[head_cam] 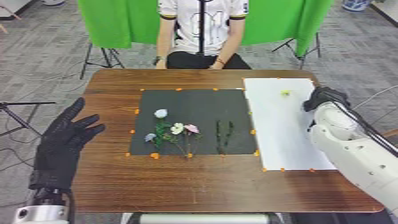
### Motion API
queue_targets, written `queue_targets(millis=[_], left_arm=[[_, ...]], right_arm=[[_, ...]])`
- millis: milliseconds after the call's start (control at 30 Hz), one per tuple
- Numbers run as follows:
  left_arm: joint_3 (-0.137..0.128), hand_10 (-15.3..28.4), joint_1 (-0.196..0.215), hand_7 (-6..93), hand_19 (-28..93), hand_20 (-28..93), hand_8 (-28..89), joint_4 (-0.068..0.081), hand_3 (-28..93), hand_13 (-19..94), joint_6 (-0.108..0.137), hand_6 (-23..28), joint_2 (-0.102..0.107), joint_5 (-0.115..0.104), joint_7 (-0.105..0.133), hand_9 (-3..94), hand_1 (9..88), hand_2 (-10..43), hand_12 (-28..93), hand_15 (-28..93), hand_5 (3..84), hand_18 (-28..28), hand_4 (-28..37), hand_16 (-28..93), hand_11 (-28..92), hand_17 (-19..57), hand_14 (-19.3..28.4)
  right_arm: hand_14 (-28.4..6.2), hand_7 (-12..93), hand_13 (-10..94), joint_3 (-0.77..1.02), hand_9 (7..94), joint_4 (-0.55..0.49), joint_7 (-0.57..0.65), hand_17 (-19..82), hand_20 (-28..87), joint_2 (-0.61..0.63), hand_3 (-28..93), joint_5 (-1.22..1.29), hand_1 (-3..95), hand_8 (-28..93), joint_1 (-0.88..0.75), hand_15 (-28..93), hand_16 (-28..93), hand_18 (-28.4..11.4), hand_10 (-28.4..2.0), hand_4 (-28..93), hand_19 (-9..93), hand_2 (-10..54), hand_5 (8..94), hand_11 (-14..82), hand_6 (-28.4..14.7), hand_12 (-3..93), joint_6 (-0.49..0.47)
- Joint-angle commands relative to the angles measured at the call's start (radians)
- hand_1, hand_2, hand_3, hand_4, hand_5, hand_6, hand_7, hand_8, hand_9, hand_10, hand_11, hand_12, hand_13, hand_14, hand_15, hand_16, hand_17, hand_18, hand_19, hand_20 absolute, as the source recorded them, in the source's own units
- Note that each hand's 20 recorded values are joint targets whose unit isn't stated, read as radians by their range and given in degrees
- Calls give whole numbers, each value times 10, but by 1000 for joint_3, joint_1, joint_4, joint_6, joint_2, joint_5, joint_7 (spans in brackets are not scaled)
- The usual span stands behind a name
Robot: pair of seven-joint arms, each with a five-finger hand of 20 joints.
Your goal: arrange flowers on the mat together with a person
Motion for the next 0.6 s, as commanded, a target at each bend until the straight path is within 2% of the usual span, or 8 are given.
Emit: queue_targets(millis=[33, 167, 267, 333, 367, 467, 600], left_arm=[[8, 185, 2, 163, 493, 214, -116, 7, 778, 243, -8, 37, -3, -5, 0, 328, 172, 36, 119, 544, 289, 241, -283, -87, 253, -82, 270], [13, 186, 1, 165, 493, 213, -116, 9, 781, 243, -3, 37, 1, -10, 6, 329, 172, 35, 119, 545, 289, 240, -283, -87, 253, -82, 269], [13, 185, 6, 163, 494, 213, -117, 9, 781, 243, -10, 36, -3, -3, 8, 329, 173, 35, 119, 545, 290, 240, -283, -87, 253, -82, 269], [19, 186, 11, 163, 494, 213, -116, 8, 781, 243, 0, 36, 8, -17, 22, 328, 174, 35, 119, 545, 289, 240, -283, -88, 254, -82, 269], [18, 186, 14, 163, 494, 213, -116, 8, 781, 243, 2, 37, 10, -16, 26, 329, 174, 35, 119, 544, 289, 240, -283, -88, 254, -82, 269], [16, 186, 19, 163, 494, 213, -116, 6, 782, 243, 1, 37, 3, -15, 19, 329, 175, 34, 119, 545, 290, 240, -283, -88, 254, -82, 269], [15, 187, 26, 162, 494, 213, -116, 5, 783, 243, 7, 37, 8, -19, 26, 329, 176, 34, 119, 545, 291, 240, -283, -88, 255, -82, 268]], right_arm=[[-70, 197, 668, -59, 703, 21, 0, 239, 87, -28, 666, -42, 491, -66, -6, 476, 149, -189, -78, -283, 706, -95, 691, 185, 62, 148, 46], [-42, 189, 706, -89, 789, 30, 8, 254, 92, -27, 613, -61, 535, -35, 0, 457, 231, -180, -60, -283, 715, -95, 768, 127, 63, 235, 124], [-30, 191, 745, -95, 870, 29, 14, 274, 97, -28, 597, -70, 557, -13, -3, 464, 262, -168, -46, -283, 730, -95, 826, 89, 70, 303, 147], [-27, 187, 759, -94, 894, 27, 21, 280, 99, -28, 588, -78, 566, -12, -8, 475, 266, -165, -41, -283, 739, -95, 835, 87, 72, 329, 165], [-26, 187, 762, -97, 900, 25, 26, 282, 100, -27, 590, -69, 566, -11, -7, 479, 266, -164, -40, -283, 743, -95, 839, 89, 73, 332, 183], [-24, 186, 773, -92, 913, 20, 36, 288, 101, -25, 593, -90, 567, -10, -17, 487, 266, -162, -37, -283, 751, -95, 844, 103, 72, 340, 211], [-24, 187, 782, -94, 921, 12, 56, 293, 101, -22, 606, -97, 562, -2, -16, 497, 261, -158, -38, -283, 761, -95, 852, 118, 70, 340, 265]])
